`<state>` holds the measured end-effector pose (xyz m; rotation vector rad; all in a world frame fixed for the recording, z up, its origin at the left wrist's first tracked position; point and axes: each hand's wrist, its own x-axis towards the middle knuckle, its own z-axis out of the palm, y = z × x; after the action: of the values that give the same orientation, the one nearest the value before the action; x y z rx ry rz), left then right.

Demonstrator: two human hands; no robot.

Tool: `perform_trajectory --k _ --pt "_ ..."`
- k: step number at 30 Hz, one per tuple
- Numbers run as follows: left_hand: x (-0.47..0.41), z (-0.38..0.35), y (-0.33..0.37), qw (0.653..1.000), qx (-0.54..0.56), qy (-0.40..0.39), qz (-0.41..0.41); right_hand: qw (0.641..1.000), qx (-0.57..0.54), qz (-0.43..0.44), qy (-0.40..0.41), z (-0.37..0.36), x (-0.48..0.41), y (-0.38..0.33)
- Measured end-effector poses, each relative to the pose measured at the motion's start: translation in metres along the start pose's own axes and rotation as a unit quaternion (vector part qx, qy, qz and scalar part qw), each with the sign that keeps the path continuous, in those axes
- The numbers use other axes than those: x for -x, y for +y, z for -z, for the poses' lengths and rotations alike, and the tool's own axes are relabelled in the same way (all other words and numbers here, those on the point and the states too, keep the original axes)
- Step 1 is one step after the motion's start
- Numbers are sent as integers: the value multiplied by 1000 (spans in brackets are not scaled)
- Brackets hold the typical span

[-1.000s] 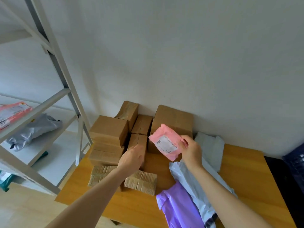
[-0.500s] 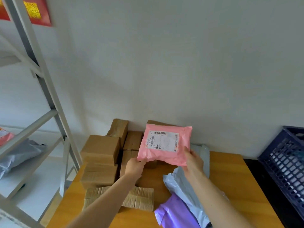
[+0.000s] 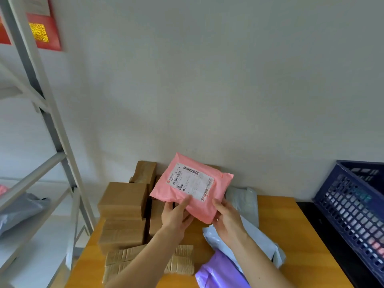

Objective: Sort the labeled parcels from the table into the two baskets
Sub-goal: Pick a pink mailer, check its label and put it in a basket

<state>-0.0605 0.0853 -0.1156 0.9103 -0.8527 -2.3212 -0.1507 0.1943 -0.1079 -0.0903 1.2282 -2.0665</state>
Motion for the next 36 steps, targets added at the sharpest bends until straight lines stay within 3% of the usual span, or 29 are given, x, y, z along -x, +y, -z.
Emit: perform_trajectory --k 7,11,18,27,36 --pt "0 15 31 997 -51 40 -51 995 67 10 -74 1 11 -3" --pt "5 26 54 991 -117 4 -62 996 52 5 -65 -1 12 -10" --pt "23 34 77 950 -294 -89 -53 973 191 49 -123 -4 18 -29" --pt "33 23 75 917 -382 -46 -108 947 287 127 -65 -6 25 -27" --pt "32 2 56 907 -401 -62 -118 927 337 165 13 22 38 -37"
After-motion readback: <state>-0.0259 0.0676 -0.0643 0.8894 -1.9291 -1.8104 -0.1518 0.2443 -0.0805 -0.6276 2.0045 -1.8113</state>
